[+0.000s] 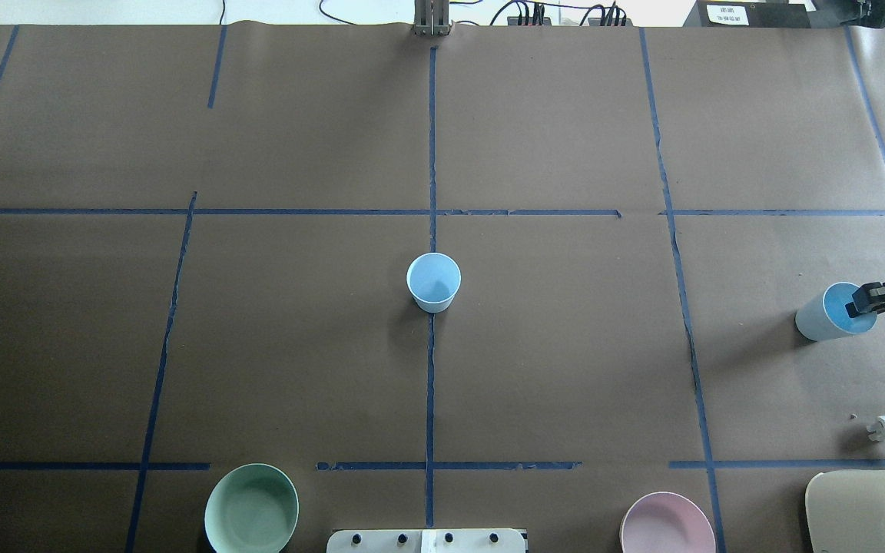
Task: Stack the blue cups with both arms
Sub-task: 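Lower the right gripper onto the other light blue cup and grasp it, then carry the held cup with the right gripper over the centered cup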
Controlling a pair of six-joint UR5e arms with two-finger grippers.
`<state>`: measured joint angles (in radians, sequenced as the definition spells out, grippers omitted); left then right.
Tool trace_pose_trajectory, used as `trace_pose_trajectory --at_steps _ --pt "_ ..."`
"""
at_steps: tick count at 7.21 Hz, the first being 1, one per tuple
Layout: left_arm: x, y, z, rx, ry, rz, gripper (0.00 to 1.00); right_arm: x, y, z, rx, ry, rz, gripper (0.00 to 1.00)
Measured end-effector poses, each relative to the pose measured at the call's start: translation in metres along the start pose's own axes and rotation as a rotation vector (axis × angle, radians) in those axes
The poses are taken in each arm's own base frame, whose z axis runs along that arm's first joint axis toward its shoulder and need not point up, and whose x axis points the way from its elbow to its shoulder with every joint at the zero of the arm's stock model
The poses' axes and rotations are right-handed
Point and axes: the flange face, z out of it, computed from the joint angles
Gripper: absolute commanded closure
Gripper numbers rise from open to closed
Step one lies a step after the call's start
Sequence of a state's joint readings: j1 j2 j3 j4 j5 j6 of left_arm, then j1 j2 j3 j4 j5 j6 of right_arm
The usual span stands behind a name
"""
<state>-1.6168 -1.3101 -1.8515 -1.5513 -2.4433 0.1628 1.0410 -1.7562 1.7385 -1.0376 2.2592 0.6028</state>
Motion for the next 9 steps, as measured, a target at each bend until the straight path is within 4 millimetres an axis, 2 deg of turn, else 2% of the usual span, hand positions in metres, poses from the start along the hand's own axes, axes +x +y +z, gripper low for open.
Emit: trace_pose_trajectory --at_steps 2,3,4,5,6,7,8,9 --pt "-0.003 0.001 0.002 -0.005 -0.004 -0.006 0.0 -0.028 -0.009 -0.021 0.025 -0.03 0.009 1.0" --pt "-0.005 0.002 0.004 -0.01 -0.007 -0.014 0.0 -0.054 -0.026 -0.034 0.039 -0.046 0.049 1.0" --pt "-0.007 0.003 0.005 -0.012 -0.01 -0.03 0.0 -0.094 -0.05 -0.049 0.051 -0.068 0.104 1.0" --pt "-0.007 0.003 0.005 -0.013 -0.019 -0.045 0.0 -0.142 -0.072 -0.062 0.053 -0.09 0.152 1.0" --pt "-0.008 0.001 0.003 -0.015 -0.049 -0.048 0.0 -0.207 -0.092 -0.077 0.042 -0.106 0.199 1.0" --pt "-0.008 -0.001 0.001 -0.015 -0.08 -0.045 0.0 -0.275 -0.104 -0.09 0.032 -0.11 0.237 1.0" --pt "-0.007 -0.002 0.0 -0.014 -0.093 -0.042 0.0 -0.343 -0.103 -0.092 0.03 -0.105 0.267 1.0" --pt "-0.007 -0.003 0.0 -0.014 -0.097 -0.042 0.0 -0.404 -0.095 -0.088 0.039 -0.102 0.296 1.0"
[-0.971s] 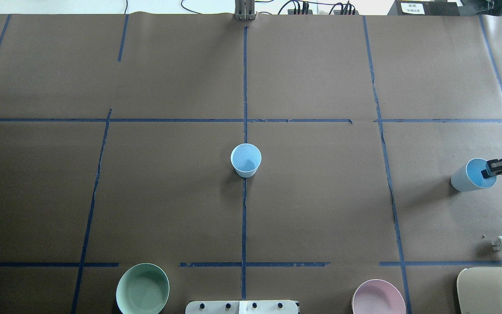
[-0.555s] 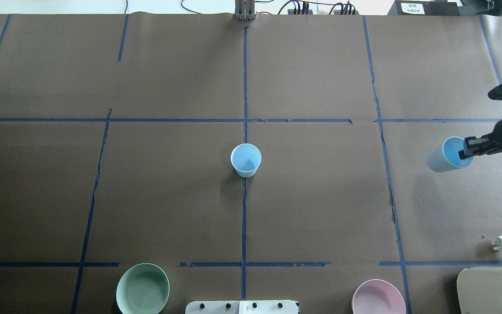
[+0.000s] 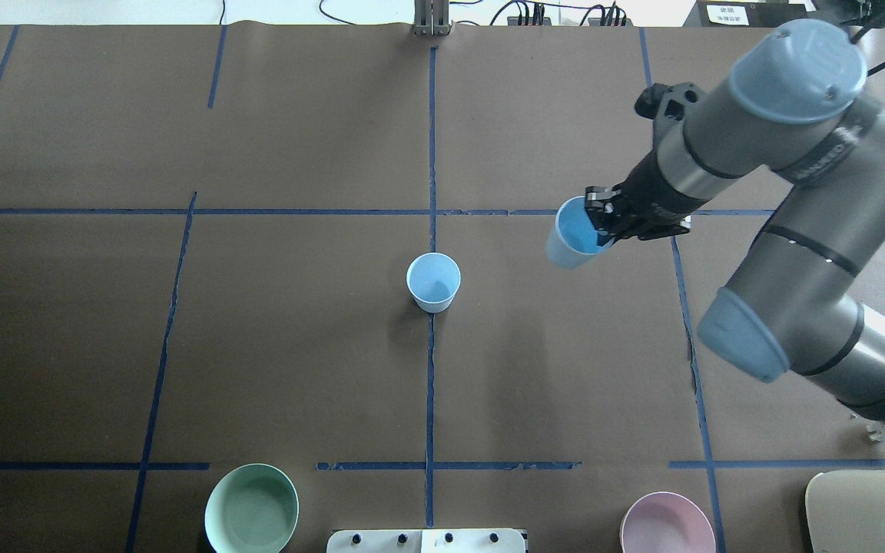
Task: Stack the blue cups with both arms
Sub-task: 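Carry the held cup with the right gripper over the centered cup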
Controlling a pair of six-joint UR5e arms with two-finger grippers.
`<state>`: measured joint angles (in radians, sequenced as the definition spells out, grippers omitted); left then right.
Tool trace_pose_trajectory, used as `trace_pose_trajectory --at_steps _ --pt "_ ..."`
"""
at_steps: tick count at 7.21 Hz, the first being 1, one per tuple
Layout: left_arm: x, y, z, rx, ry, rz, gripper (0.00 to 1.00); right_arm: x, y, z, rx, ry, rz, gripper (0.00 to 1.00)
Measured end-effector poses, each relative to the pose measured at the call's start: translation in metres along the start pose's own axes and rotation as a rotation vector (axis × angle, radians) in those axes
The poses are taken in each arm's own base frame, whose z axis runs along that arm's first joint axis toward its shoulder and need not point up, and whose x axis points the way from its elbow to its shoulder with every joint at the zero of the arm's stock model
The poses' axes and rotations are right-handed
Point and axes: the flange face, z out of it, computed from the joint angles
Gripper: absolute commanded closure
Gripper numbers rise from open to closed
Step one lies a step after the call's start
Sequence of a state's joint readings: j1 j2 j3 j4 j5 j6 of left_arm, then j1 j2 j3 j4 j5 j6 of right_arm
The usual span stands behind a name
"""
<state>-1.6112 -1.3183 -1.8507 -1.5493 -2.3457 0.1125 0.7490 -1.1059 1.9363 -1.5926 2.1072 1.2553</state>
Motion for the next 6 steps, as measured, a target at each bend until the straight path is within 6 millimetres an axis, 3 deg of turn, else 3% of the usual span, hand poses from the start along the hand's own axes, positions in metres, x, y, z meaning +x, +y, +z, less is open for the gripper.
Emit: trace_pose_trajectory --at_steps 1,3,6 --pt "0.0 0.0 0.0 0.0 0.0 0.0 0.0 -0.044 0.024 0.009 0.016 -0.007 0.026 1.0" --pt "0.001 0.0 0.0 0.0 0.001 -0.002 0.0 -0.104 0.058 0.031 0.051 -0.011 0.067 1.0" --pt "0.001 0.0 0.0 0.0 0.002 -0.002 0.0 -0.134 0.071 0.053 0.084 0.01 0.075 1.0"
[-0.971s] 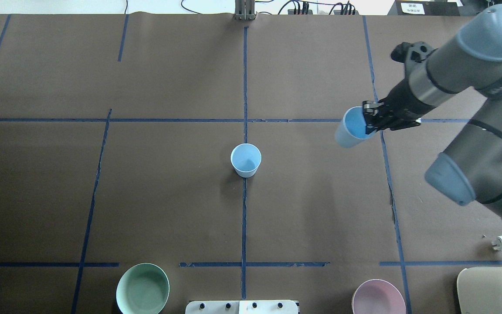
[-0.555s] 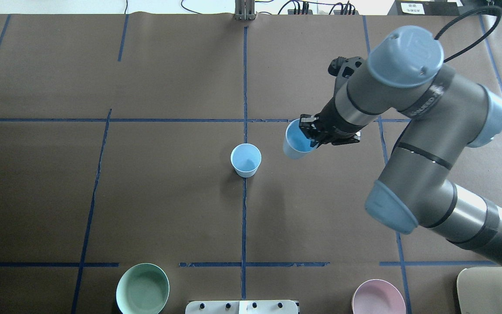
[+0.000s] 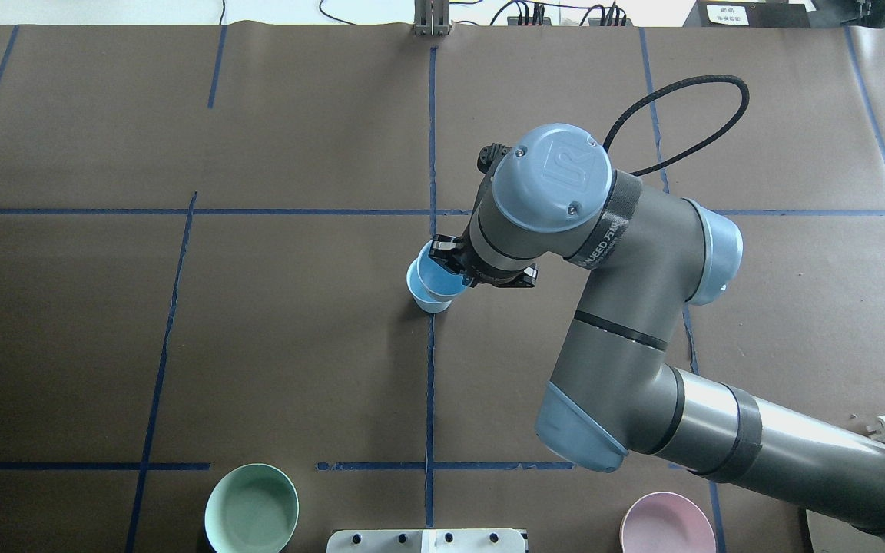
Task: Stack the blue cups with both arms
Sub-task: 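Lower the cup into the centered cup and open the right gripper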
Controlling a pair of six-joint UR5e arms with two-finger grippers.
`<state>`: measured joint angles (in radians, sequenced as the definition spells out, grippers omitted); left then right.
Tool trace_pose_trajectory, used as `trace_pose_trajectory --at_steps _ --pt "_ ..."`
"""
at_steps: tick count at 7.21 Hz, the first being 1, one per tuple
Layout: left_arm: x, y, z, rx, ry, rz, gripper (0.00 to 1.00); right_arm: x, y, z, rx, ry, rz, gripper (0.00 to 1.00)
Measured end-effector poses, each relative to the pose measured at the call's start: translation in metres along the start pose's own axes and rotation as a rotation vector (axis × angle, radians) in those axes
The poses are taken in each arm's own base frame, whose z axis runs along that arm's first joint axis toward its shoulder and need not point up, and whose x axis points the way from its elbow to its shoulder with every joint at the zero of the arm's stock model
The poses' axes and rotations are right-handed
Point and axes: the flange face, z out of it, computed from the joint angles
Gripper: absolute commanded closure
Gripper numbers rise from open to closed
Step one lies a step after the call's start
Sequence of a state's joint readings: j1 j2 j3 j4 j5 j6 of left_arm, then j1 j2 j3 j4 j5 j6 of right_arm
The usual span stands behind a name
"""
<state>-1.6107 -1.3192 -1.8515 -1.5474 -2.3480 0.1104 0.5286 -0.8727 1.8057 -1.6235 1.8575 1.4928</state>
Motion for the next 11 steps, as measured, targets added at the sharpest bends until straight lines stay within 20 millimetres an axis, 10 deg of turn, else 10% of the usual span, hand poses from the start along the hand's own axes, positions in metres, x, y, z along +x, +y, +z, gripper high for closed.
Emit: trace_pose_trajectory --at_steps 2,3,4,8,11 --pt "0.0 0.0 0.0 -0.001 0.001 -0.001 0.0 -0.017 -0.005 0.011 0.01 0.017 0.004 1.0" --pt "0.0 0.0 0.0 0.0 0.001 -0.001 0.0 -0.017 -0.005 0.016 0.01 0.025 0.005 0.8" --pt "0.0 0.0 0.0 0.0 0.001 -0.001 0.0 -0.017 -0.006 0.018 0.01 0.03 0.006 0.01" --pt "0.0 0.0 0.0 0.0 0.002 0.001 0.0 -0.013 -0.007 0.018 -0.008 0.029 -0.022 0.0" --pt "-0.005 0.001 0.005 -0.011 -0.001 -0.006 0.0 0.074 -0.115 -0.002 -0.079 0.059 -0.152 0.0"
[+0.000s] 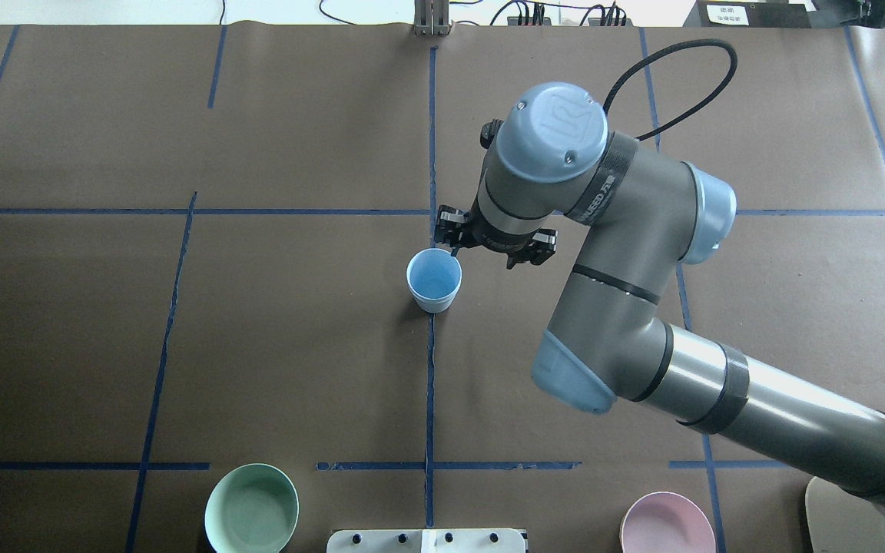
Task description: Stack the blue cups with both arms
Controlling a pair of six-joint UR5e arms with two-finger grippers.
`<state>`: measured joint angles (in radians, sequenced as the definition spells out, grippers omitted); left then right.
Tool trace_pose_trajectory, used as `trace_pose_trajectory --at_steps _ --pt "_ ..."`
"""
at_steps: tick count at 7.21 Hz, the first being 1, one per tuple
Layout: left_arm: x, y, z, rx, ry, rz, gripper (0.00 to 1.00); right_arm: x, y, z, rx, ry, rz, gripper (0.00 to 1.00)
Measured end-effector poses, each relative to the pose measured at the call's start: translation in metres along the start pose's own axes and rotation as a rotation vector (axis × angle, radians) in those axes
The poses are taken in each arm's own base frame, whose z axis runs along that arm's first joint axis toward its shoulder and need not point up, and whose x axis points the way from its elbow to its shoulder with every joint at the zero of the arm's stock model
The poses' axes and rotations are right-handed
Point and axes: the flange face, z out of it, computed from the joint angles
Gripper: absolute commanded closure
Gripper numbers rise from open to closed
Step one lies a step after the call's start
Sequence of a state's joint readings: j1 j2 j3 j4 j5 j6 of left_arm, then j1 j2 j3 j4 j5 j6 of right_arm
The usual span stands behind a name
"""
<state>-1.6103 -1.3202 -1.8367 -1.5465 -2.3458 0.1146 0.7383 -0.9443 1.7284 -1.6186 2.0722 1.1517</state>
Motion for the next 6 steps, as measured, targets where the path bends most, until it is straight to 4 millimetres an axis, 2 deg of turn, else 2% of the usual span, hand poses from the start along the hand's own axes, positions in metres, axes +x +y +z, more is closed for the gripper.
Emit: trace_pose_trajectory --at_steps 1,2,3,4,5,6 --pt "-0.001 0.0 0.001 -0.004 0.0 -0.004 0.0 0.06 -0.037 -0.014 -0.026 0.003 -0.061 0.0" --pt "-0.002 0.001 0.003 -0.006 0.001 -0.006 0.0 0.129 -0.068 -0.029 -0.043 0.007 -0.125 0.0" --pt "-0.006 0.002 0.007 -0.014 0.003 -0.011 0.0 0.206 -0.088 -0.04 -0.051 0.021 -0.193 0.0" --pt "-0.01 0.003 0.011 -0.023 0.002 -0.015 0.0 0.29 -0.097 -0.05 -0.06 0.036 -0.262 0.0" --pt "-0.011 0.0 0.012 -0.024 -0.001 -0.015 0.0 0.37 -0.094 -0.062 -0.067 0.044 -0.323 0.0" --pt "-0.01 -0.006 0.01 -0.021 -0.003 -0.013 0.0 0.448 -0.081 -0.073 -0.072 0.054 -0.376 0.0"
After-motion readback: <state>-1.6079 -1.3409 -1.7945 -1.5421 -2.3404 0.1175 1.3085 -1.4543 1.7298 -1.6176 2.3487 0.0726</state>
